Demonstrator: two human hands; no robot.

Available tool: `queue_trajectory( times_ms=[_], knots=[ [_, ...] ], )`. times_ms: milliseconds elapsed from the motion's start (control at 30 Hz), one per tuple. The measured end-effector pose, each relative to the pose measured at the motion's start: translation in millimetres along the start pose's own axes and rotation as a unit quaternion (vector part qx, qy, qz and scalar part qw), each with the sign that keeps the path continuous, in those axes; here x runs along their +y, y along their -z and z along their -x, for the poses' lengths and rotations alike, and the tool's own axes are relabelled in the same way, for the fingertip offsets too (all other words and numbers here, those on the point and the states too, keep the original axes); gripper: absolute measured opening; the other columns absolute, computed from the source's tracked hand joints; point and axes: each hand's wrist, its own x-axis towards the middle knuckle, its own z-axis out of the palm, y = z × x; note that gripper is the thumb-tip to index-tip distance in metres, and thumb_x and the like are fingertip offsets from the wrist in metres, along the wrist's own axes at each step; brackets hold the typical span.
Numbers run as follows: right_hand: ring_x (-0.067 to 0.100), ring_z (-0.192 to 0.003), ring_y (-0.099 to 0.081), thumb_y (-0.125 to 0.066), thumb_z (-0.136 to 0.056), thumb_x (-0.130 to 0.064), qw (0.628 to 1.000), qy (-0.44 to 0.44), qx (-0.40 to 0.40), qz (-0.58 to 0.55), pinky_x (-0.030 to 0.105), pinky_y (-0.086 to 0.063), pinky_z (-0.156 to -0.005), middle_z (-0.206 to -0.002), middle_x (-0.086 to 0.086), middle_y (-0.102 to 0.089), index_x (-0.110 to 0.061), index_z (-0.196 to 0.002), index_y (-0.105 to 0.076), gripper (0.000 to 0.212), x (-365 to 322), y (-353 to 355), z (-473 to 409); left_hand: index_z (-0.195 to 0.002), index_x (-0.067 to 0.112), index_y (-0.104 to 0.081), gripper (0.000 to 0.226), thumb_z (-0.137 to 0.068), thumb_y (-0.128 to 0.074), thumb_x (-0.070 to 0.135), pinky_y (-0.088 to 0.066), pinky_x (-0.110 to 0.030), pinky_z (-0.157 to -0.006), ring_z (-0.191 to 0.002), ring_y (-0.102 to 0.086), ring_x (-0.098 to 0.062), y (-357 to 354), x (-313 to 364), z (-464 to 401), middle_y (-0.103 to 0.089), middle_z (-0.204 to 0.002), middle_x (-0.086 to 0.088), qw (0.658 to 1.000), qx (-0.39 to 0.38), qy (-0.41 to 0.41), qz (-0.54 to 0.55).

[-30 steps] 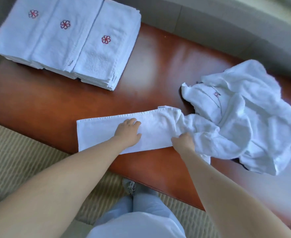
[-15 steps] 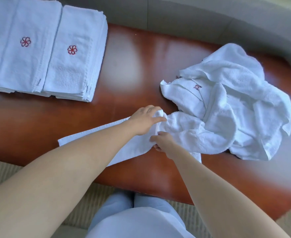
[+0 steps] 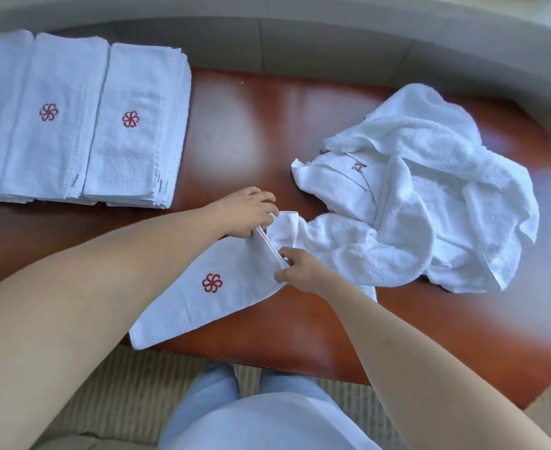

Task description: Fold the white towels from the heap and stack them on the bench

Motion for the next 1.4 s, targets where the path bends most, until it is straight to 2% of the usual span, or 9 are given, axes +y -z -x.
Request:
queue_trajectory(
  times_ms=[167, 267, 333, 400, 467, 567, 733, 1100, 1400],
  knots=[
    [0.011, -0.065, -0.050, -0.070, -0.075, -0.025, 0.999, -0.003, 0.048, 0.005, 0.026, -0.041, -0.062, -0.072, -0.010, -0.051, -0.026, -0.083, -0.060, 0.013, -16, 1, 3, -0.101, 0.029, -0.058, 0.023, -0.082, -0.063, 0.017, -0.023, -0.035, -0.121, -0.112, -0.057, -0.018, 15, -20, 19, -0.067, -0.100, 0.002, 1.000, -0.002, 0.012, 0.007],
    [0.009, -0.065, -0.052, -0.070, -0.078, -0.027, 0.995, -0.001, 0.094, 0.018, 0.025, -0.041, -0.059, -0.076, -0.010, -0.053, -0.023, -0.089, -0.061, 0.015, -33, -1, 3, -0.102, 0.025, -0.056, 0.019, -0.086, -0.062, 0.017, -0.031, -0.036, -0.116, -0.102, -0.062, -0.022, 20, -35, 42, -0.069, -0.097, 0.004, 0.999, -0.008, 0.041, 0.018],
    [0.010, -0.072, -0.053, -0.069, -0.078, -0.026, 0.991, 0.013, 0.133, 0.033, 0.025, -0.040, -0.057, -0.085, -0.007, -0.053, -0.020, -0.091, -0.062, 0.015, -49, -2, 3, -0.106, 0.024, -0.057, 0.019, -0.088, -0.062, 0.017, -0.047, -0.037, -0.094, -0.101, -0.062, -0.026, 23, -43, 62, -0.068, -0.101, 0.002, 0.997, 0.001, 0.070, 0.045],
    [0.015, -0.086, -0.054, -0.065, -0.077, -0.025, 0.984, 0.034, 0.165, 0.054, 0.027, -0.039, -0.057, -0.092, -0.003, -0.057, -0.025, -0.080, -0.059, 0.008, -71, -3, 4, -0.109, 0.023, -0.058, 0.021, -0.089, -0.062, 0.017, -0.044, -0.034, -0.071, -0.098, -0.062, -0.029, 21, -53, 85, -0.067, -0.104, 0.000, 0.993, 0.022, 0.101, 0.063],
    [0.019, -0.083, -0.056, -0.064, -0.076, -0.026, 0.978, 0.046, 0.184, 0.084, 0.030, -0.039, -0.060, -0.082, -0.004, -0.060, -0.027, -0.077, -0.055, 0.009, -96, -7, 5, -0.110, 0.023, -0.058, 0.024, -0.089, -0.059, 0.013, -0.040, -0.033, -0.065, -0.095, -0.062, -0.028, 17, -64, 110, -0.064, -0.105, 0.001, 0.987, 0.042, 0.130, 0.088],
    [0.015, -0.067, -0.058, -0.065, -0.077, -0.027, 0.969, 0.060, 0.210, 0.112, 0.029, -0.040, -0.058, -0.072, -0.009, -0.059, -0.026, -0.081, -0.057, 0.008, -134, -21, 10, -0.108, 0.022, -0.055, 0.021, -0.090, -0.057, 0.011, -0.044, -0.036, -0.065, -0.089, -0.059, -0.025, 9, -80, 152, -0.060, -0.100, 0.002, 0.976, 0.065, 0.160, 0.131],
    [0.021, -0.074, -0.059, -0.065, -0.078, -0.024, 0.949, 0.100, 0.252, 0.158, 0.030, -0.040, -0.055, -0.076, -0.003, -0.060, -0.017, -0.090, -0.064, 0.014, -201, -63, 16, -0.106, 0.024, -0.055, 0.017, -0.091, -0.056, 0.016, -0.049, -0.038, -0.070, -0.088, -0.056, -0.021, -8, -109, 232, -0.061, -0.100, 0.005, 0.957, 0.102, 0.194, 0.192],
    [0.016, -0.069, -0.056, -0.066, -0.076, -0.024, 0.905, 0.144, 0.350, 0.192, 0.027, -0.038, -0.054, -0.074, -0.009, -0.058, -0.022, -0.085, -0.065, 0.009, -355, -158, 51, -0.095, 0.032, -0.056, 0.017, -0.089, -0.055, 0.016, -0.046, -0.034, -0.067, -0.086, -0.060, -0.017, -20, -173, 406, -0.063, -0.091, 0.007, 0.903, 0.224, 0.226, 0.289],
    [0.019, -0.062, -0.055, -0.064, -0.072, -0.025, 0.867, 0.188, 0.428, 0.176, 0.029, -0.042, -0.054, -0.068, -0.002, -0.061, -0.022, -0.075, -0.062, 0.005, -421, -172, 75, -0.086, 0.031, -0.060, 0.013, -0.081, -0.054, 0.020, -0.049, -0.031, -0.060, -0.075, -0.066, -0.014, 3, -199, 470, -0.067, -0.078, 0.011, 0.868, 0.291, 0.222, 0.335]
  ],
)
